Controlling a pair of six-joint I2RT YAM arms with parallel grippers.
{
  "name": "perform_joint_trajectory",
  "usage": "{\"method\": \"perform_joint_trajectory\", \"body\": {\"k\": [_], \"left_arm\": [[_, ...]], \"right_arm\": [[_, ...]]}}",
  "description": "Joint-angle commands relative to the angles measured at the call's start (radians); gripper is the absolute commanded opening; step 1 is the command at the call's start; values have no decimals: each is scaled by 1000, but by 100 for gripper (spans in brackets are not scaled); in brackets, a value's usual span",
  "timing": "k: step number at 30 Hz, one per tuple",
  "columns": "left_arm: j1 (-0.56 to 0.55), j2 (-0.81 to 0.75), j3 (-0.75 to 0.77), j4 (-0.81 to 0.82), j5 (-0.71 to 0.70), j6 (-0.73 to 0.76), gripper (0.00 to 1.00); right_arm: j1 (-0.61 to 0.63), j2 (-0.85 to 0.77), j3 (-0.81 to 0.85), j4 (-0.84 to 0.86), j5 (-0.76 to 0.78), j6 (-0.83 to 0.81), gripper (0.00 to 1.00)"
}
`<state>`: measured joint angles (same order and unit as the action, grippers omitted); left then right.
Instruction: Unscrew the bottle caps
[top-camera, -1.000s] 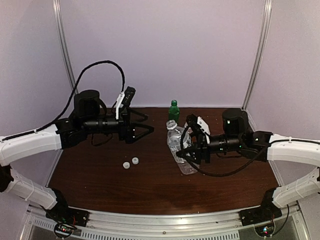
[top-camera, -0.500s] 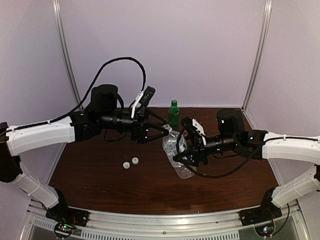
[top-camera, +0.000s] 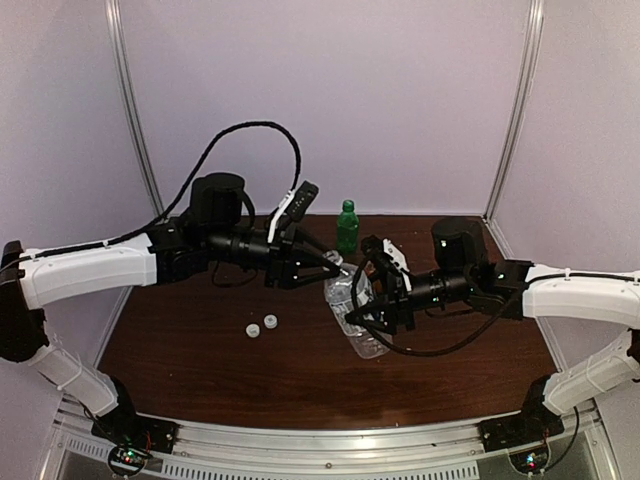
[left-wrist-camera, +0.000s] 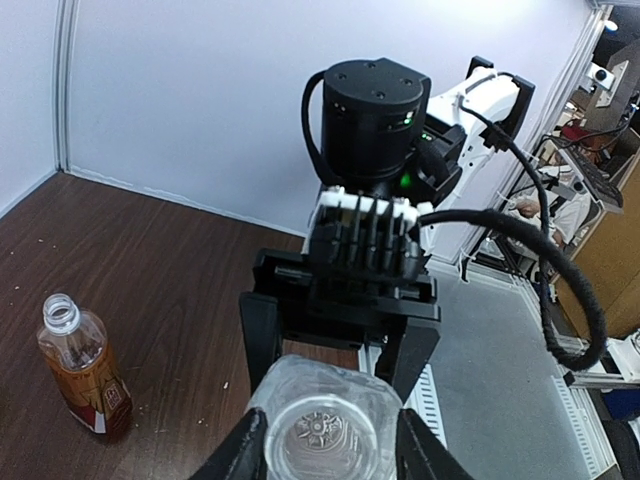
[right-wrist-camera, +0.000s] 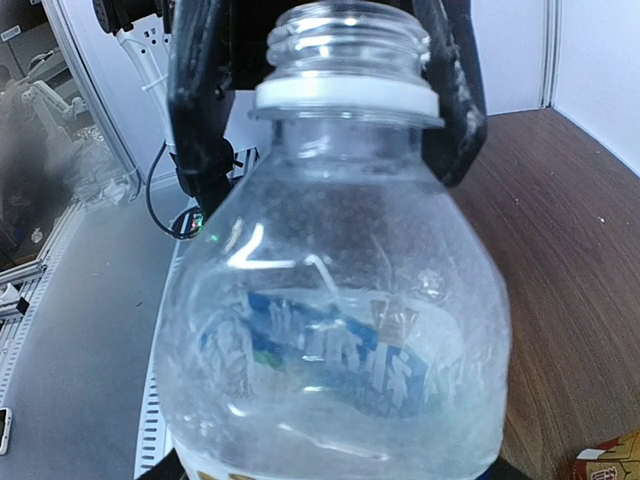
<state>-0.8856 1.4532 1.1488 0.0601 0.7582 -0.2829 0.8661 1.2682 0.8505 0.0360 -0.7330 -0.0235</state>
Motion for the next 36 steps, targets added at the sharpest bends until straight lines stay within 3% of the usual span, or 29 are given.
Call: {"method": "perform_joint_trajectory", "body": {"k": [1,7,12,18,24,30,36], "left_arm": [[-6,21,31,65,40,-7,43],[-6,27,33,89,52,-18,32],[-6,22,27,93,55,-9,16],[-4,0,21,39,-4,25,1],[20,-23,19,-35,-81,62,0],[45,-18,47,-135,-294,111,0],[47,69,123,-193,-515,157,0]], "right_arm": [[-4,0,24,33,-19,-4,60],[-3,-1,21,30,-15,-4,61],[-4,0,23,11,39,-1,64],[-5,-9,34,-46,153,5,80],[-4,-30,44,-108,211,5,99],[-5,-98,56,-181,316,2,100],[-7,-142,105,-261,543,59,100]]}}
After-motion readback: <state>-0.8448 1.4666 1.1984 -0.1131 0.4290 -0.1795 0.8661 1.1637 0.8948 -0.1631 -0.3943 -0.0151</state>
